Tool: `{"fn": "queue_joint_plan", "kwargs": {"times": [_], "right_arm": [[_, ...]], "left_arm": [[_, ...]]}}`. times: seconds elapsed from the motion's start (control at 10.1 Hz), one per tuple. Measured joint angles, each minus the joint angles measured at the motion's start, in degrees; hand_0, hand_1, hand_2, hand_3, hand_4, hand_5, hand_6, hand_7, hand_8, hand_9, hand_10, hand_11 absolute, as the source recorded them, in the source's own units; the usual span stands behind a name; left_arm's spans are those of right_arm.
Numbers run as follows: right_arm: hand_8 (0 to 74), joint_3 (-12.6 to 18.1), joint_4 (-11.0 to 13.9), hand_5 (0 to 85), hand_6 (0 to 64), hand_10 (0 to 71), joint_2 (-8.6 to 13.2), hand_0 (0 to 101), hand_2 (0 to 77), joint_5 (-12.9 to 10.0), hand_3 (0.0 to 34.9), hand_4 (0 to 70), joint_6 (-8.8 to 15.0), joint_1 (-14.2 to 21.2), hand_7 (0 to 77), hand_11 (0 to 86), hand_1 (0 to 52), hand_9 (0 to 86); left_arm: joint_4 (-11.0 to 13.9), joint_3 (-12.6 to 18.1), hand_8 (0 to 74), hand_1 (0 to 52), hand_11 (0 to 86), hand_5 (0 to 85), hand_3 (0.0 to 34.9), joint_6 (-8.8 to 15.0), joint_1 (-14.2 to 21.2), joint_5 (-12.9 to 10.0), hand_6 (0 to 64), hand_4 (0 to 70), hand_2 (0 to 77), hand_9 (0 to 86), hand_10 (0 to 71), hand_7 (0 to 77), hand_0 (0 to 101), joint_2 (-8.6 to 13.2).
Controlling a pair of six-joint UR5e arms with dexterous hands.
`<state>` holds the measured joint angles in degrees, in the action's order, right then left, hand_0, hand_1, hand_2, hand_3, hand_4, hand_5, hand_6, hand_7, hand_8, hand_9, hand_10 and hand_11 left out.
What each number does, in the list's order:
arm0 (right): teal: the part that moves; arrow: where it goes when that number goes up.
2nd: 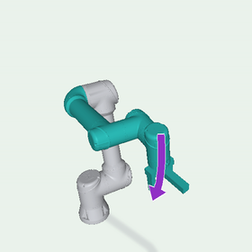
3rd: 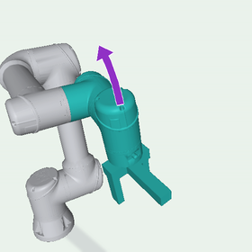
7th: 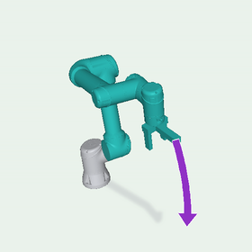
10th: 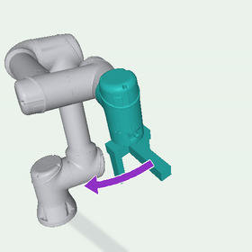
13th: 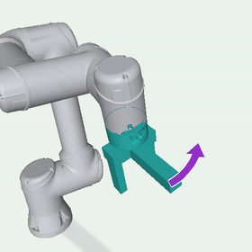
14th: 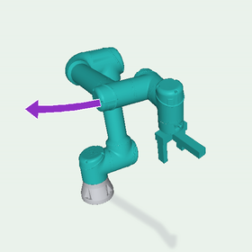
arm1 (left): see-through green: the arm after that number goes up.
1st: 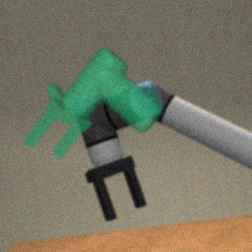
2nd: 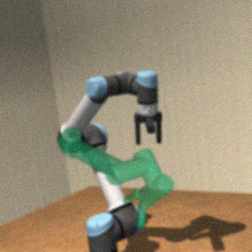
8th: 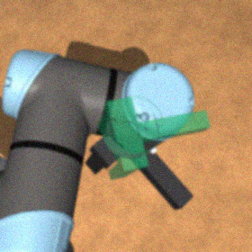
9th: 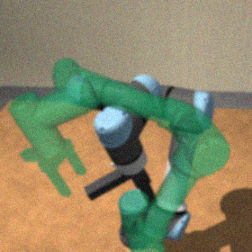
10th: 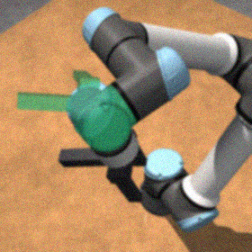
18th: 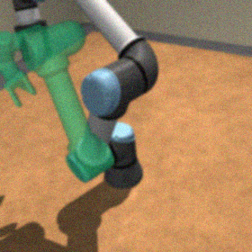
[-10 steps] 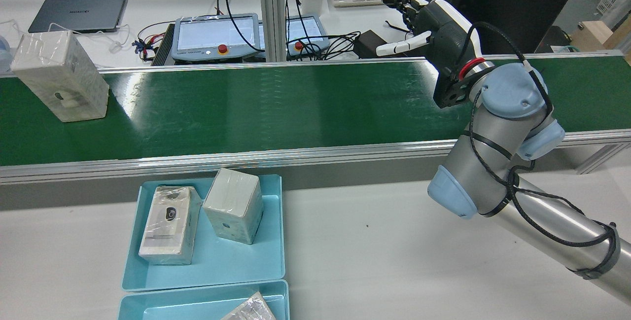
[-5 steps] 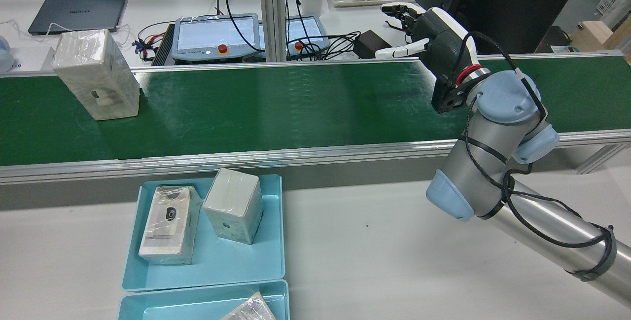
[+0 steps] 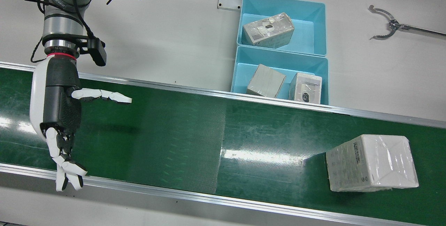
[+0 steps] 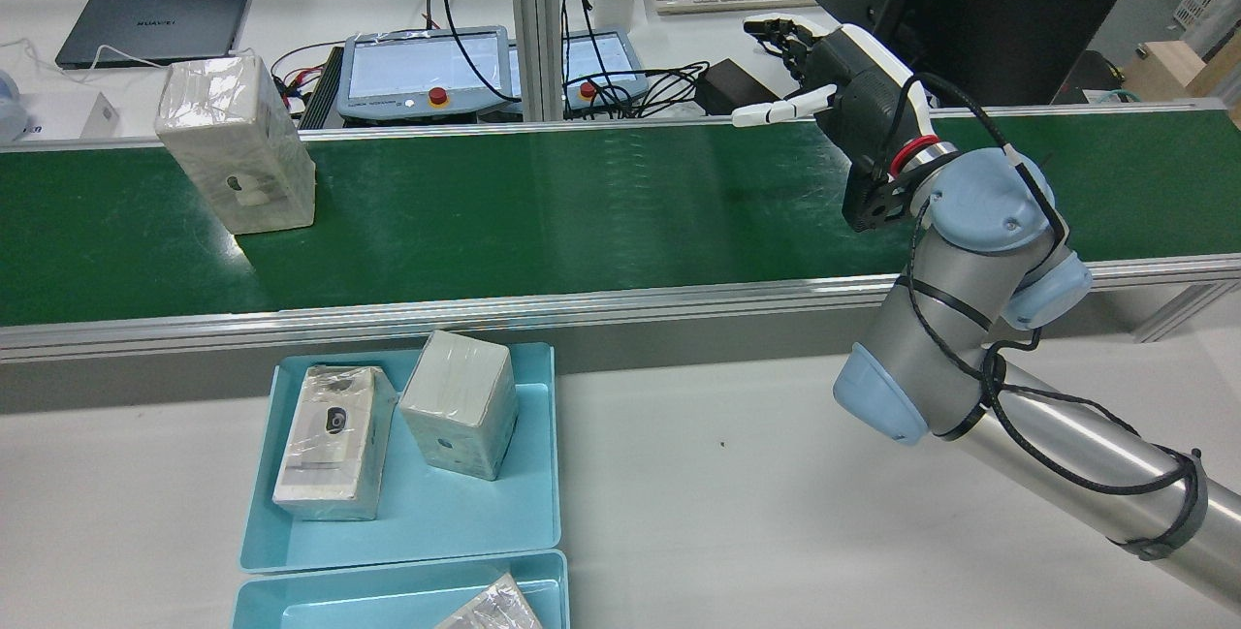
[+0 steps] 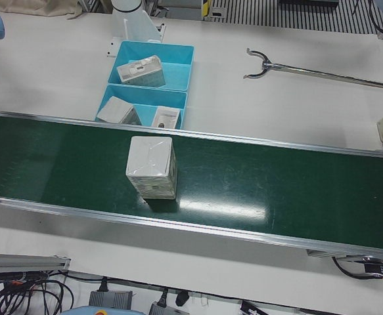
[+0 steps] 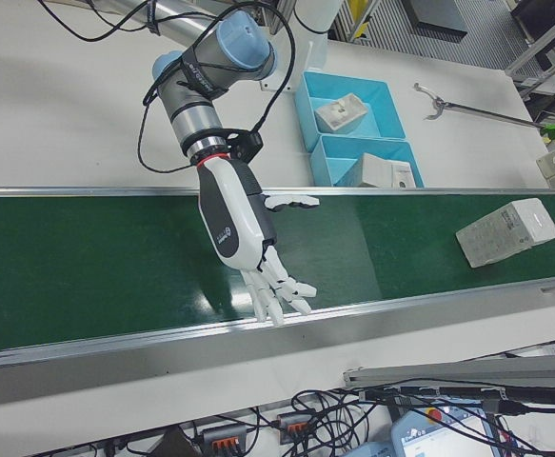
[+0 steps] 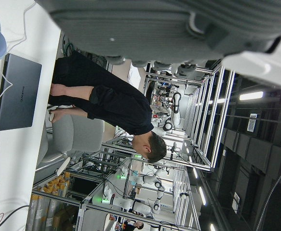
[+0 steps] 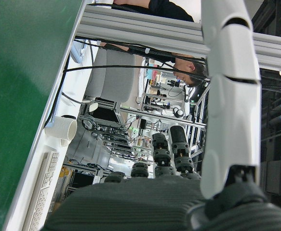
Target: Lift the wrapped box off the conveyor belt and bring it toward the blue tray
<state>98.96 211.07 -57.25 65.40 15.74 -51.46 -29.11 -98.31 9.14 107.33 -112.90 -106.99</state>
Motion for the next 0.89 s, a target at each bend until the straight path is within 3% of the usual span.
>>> {"fn": "queue_joint_plan", "kwargs": {"times": [0.6, 0.89], "right_arm": [[1.1, 0.02, -0.05, 26.7, 4.4, 0.0, 0.08, 49, 13.6, -0.01, 1.4, 4.4, 0.4, 0.31, 6.5, 1.1, 16.9, 4.4], [1.1, 0.02, -0.44, 26.7, 3.8, 0.0, 0.3, 49, 13.6, -0.03, 1.4, 4.4, 1.72, 1.48, 6.5, 1.1, 16.9, 4.4]], "left_arm": [[0.0, 0.0, 0.5, 0.0, 0.5, 1.1, 0.0, 0.0, 0.0, 0.0, 0.0, 0.0, 1.1, 0.0, 0.5, 0.5, 0, 0.0], [0.0, 0.0, 0.5, 0.0, 0.5, 0.5, 0.0, 0.0, 0.0, 0.0, 0.0, 0.0, 0.5, 0.5, 0.5, 0.0, 0, 0.0]]}}
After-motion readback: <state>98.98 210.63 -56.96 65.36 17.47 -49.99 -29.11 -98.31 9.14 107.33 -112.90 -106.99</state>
